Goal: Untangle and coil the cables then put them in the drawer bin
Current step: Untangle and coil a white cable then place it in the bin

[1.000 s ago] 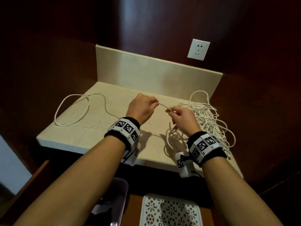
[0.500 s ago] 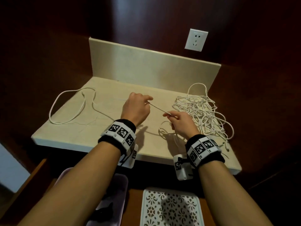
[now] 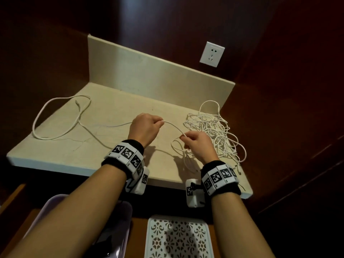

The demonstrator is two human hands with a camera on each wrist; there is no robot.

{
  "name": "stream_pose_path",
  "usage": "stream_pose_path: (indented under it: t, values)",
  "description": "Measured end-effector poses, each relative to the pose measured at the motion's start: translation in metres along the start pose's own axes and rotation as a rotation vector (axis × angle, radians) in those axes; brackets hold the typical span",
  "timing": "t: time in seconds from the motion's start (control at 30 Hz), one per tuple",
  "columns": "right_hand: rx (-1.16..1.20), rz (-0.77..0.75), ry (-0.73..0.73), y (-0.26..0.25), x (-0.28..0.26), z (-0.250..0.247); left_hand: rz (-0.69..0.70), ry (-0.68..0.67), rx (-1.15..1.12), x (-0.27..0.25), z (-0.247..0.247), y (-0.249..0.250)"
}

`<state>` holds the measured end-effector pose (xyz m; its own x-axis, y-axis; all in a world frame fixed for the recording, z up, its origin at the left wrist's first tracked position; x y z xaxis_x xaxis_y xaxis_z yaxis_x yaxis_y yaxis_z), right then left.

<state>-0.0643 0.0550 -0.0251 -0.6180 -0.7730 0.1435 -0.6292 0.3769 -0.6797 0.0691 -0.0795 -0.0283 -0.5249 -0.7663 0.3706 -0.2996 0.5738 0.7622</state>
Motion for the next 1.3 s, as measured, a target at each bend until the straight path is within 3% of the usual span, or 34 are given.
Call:
stream_pose_path:
  t: [0.17, 0.27, 0.5, 0.63, 0.8, 0.9, 1.13, 1.3]
  values:
    - [0.103, -0.033, 0.082, -0.003, 0.0, 0.003, 0.082, -0.043, -0.006, -0.002, 0.001, 0.004]
    - [0.05, -0.061, 0.093, -0.004, -0.001, 0.006, 0.154, -0.083, -0.014, -0.003, 0.005, 0.009]
    - [-0.147, -0.028, -0.075, 0.003, -0.003, -0.005, 0.003, 0.044, 0.02, 0.001, 0.0, 0.0]
    - [-0.123, -0.043, -0.094, 0.012, 0.003, -0.011, -0.032, 0.105, 0.081, 0.0, 0.002, 0.006]
    - [-0.099, -0.13, 0.005, 0.014, 0.01, -0.014, 0.108, -0.039, 0.183, -0.006, 0.023, 0.024]
    - [-0.069, -0.152, 0.028, 0.014, 0.013, -0.013, 0.125, -0.078, 0.193, -0.01, 0.031, 0.028]
    - [0.029, -0.055, -0.064, 0.036, 0.007, -0.021, -0.006, 0.156, 0.132, -0.012, 0.019, 0.014]
    - [0.136, -0.049, -0.023, 0.031, 0.006, -0.022, -0.03, 0.118, 0.148, -0.012, 0.025, 0.02]
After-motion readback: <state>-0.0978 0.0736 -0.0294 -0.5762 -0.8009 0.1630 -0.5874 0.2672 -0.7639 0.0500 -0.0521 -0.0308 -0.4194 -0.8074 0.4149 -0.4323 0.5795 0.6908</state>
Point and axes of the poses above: each hand's wrist, its own x-axis towards the middle knuckle, its own z-axis out of the palm, y = z × x, the point moved 1 cm from there along x, towards the middle knuckle, and after that the axes turned 1 degree about -x, right-handed, at the moved point
